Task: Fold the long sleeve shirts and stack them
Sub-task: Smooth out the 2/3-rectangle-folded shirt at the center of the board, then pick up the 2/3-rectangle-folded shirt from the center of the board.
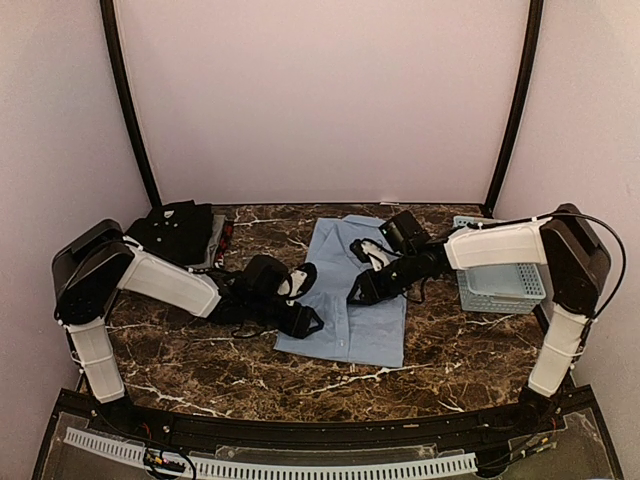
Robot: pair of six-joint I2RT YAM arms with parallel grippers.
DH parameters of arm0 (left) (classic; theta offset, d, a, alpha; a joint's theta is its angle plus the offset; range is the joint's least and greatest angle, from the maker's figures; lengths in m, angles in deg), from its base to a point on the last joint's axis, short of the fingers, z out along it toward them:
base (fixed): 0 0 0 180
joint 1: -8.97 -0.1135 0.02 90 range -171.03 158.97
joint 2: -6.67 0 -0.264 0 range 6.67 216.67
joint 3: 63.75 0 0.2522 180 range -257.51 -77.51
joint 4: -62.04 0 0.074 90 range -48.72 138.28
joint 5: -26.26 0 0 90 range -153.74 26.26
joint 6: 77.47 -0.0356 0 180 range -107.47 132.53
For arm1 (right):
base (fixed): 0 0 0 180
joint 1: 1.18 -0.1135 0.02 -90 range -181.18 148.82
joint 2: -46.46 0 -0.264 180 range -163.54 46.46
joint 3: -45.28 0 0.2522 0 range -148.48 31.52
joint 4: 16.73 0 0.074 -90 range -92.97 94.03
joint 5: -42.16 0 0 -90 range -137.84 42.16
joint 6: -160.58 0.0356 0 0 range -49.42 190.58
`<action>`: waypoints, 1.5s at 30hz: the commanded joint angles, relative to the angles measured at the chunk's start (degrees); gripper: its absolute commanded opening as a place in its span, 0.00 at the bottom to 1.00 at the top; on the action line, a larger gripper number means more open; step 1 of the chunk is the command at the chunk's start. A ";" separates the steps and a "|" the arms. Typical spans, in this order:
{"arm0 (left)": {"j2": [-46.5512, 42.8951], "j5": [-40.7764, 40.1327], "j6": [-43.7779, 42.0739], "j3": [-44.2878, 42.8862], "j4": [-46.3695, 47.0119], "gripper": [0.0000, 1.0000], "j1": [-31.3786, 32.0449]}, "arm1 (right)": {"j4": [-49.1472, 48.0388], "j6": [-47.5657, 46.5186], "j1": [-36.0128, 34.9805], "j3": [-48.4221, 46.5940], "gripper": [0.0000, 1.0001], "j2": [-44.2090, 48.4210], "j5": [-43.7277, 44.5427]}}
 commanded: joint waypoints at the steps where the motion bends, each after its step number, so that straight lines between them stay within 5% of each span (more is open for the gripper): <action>1: 1.33 -9.13 -3.96 -0.09 -1.37 0.57 1.97 | -3.49 -0.10 2.25 -2.70 0.41 -1.02 2.82; 7: 2.30 -15.20 -5.56 -1.71 -2.09 0.59 3.19 | -2.05 2.33 4.10 -4.32 0.42 -0.24 12.23; 13: -1.65 -21.92 -4.69 -3.35 -2.10 0.64 3.30 | -3.04 -0.35 1.83 2.94 0.46 9.97 16.08; 21: -10.94 -22.03 -2.45 -1.45 -4.00 0.95 3.30 | -0.81 -0.66 -8.85 15.92 0.58 20.62 17.79; 27: -19.32 -21.08 0.95 1.42 -7.48 0.99 3.17 | 0.86 0.43 -18.67 18.12 0.76 20.73 22.32; 45: -31.54 -18.96 -2.43 3.57 -19.93 0.99 2.95 | 7.99 -6.09 -24.05 10.03 0.63 5.95 33.46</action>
